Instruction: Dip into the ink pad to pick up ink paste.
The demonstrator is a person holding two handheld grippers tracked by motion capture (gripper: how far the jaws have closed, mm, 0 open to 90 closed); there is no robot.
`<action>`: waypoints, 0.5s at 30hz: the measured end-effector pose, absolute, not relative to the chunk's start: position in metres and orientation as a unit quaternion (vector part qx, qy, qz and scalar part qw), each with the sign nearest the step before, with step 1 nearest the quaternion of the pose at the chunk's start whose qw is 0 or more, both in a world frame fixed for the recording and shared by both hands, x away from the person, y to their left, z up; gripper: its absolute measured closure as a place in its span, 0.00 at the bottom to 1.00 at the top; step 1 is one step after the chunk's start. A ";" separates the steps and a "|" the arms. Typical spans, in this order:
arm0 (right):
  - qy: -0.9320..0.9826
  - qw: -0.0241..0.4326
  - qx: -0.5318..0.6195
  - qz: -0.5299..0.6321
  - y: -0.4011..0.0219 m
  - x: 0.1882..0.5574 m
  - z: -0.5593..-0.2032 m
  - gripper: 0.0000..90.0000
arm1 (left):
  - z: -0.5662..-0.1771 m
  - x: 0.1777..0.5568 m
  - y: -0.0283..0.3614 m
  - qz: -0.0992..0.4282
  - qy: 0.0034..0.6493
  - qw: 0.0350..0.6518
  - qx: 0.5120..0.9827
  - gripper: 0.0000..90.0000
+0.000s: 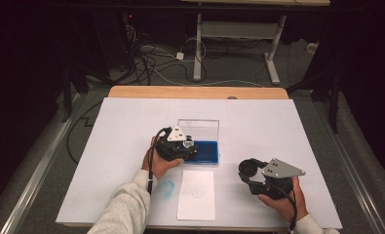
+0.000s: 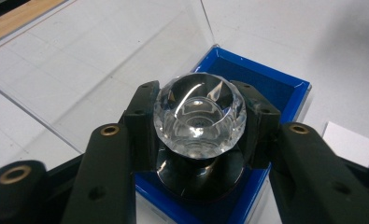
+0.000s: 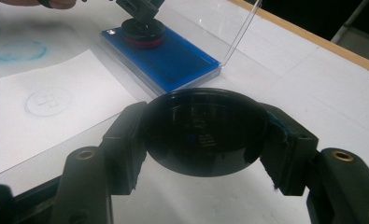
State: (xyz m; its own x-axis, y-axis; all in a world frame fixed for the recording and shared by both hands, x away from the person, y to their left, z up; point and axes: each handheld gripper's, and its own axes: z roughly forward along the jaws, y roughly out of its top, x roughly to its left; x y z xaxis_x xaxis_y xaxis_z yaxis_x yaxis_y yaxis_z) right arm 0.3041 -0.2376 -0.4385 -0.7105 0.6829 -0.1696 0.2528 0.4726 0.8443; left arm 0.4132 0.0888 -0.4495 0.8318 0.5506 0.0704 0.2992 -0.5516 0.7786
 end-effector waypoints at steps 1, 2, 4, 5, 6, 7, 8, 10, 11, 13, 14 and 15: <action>0.821 0.251 0.285 0.426 -0.237 0.304 -0.439 0.42 | -0.449 0.413 0.088 0.158 0.244 0.403 0.868 0.60; 0.821 0.251 0.285 0.426 -0.237 0.304 -0.439 0.42 | -0.449 0.413 0.087 0.158 0.245 0.401 0.869 0.60; 0.821 0.250 0.285 0.426 -0.237 0.304 -0.439 0.42 | -0.449 0.413 0.087 0.158 0.246 0.400 0.869 0.60; 0.822 0.251 0.284 0.426 -0.237 0.304 -0.439 0.42 | -0.449 0.413 0.086 0.157 0.246 0.400 0.869 0.60; 0.821 0.251 0.284 0.426 -0.237 0.304 -0.439 0.42 | -0.448 0.414 0.086 0.156 0.249 0.398 0.869 0.60; 0.821 0.251 0.285 0.426 -0.237 0.304 -0.439 0.42 | -0.448 0.414 0.086 0.156 0.249 0.398 0.869 0.60; 0.822 0.251 0.284 0.425 -0.237 0.304 -0.439 0.42 | -0.448 0.414 0.086 0.155 0.249 0.395 0.871 0.60; 0.822 0.251 0.284 0.425 -0.237 0.304 -0.439 0.42 | -0.447 0.415 0.086 0.153 0.252 0.393 0.871 0.60; 0.822 0.251 0.285 0.424 -0.237 0.304 -0.439 0.42 | -0.447 0.415 0.085 0.152 0.252 0.391 0.872 0.60; 0.822 0.251 0.284 0.425 -0.236 0.304 -0.439 0.42 | -0.446 0.414 0.085 0.152 0.254 0.387 0.873 0.60; 0.822 0.251 0.285 0.425 -0.236 0.304 -0.439 0.42 | -0.446 0.414 0.085 0.152 0.254 0.387 0.873 0.60; 0.822 0.251 0.285 0.426 -0.236 0.304 -0.439 0.42 | -0.446 0.413 0.085 0.152 0.255 0.384 0.874 0.60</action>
